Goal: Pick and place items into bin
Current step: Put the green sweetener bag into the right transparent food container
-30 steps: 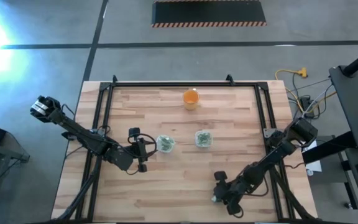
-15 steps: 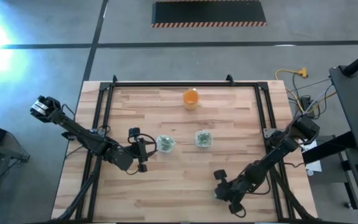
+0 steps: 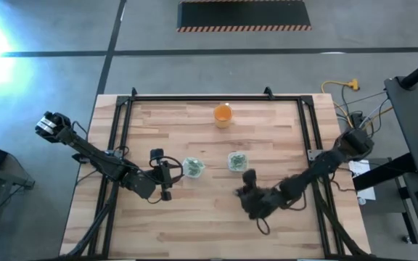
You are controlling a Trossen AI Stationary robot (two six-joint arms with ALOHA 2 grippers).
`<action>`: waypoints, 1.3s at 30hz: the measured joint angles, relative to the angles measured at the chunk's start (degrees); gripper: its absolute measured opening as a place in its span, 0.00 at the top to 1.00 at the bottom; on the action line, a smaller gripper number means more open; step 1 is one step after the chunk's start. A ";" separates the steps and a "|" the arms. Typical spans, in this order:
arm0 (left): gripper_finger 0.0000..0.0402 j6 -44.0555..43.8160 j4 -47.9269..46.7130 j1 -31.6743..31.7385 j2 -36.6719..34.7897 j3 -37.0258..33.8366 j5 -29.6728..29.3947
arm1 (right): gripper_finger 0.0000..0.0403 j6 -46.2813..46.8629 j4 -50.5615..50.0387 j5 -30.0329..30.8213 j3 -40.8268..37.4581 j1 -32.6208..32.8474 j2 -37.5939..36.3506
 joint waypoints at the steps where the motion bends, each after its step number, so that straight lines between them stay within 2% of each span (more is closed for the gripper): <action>1: 0.67 0.00 -0.04 0.00 0.00 0.00 0.00 | 0.92 -1.39 -0.11 1.77 0.00 -1.21 -0.38; 5: 0.67 -0.02 -0.15 0.00 0.00 -0.02 -0.01 | 0.92 -5.63 -1.39 6.60 0.05 -6.39 -2.52; 10: 0.67 -0.04 -1.23 0.00 0.00 -0.07 0.00 | 0.92 -7.01 -4.93 6.74 0.07 -13.24 -5.37; 16: 0.67 -0.07 -1.27 0.00 0.00 -0.09 0.00 | 0.92 -2.76 -11.33 6.12 0.04 -18.73 -6.52; 24: 0.67 -0.04 -1.51 0.04 0.00 -0.11 0.00 | 0.92 -1.29 -14.00 5.51 -0.02 -19.34 -6.52; 31: 0.67 -0.04 -1.49 0.04 0.00 -0.11 -0.02 | 0.91 -1.30 -14.11 1.49 -0.02 -19.41 -6.52; 39: 0.67 -0.07 -1.47 0.04 0.00 -0.11 -0.02 | 0.77 -1.10 -14.11 1.55 -0.02 -19.41 -6.52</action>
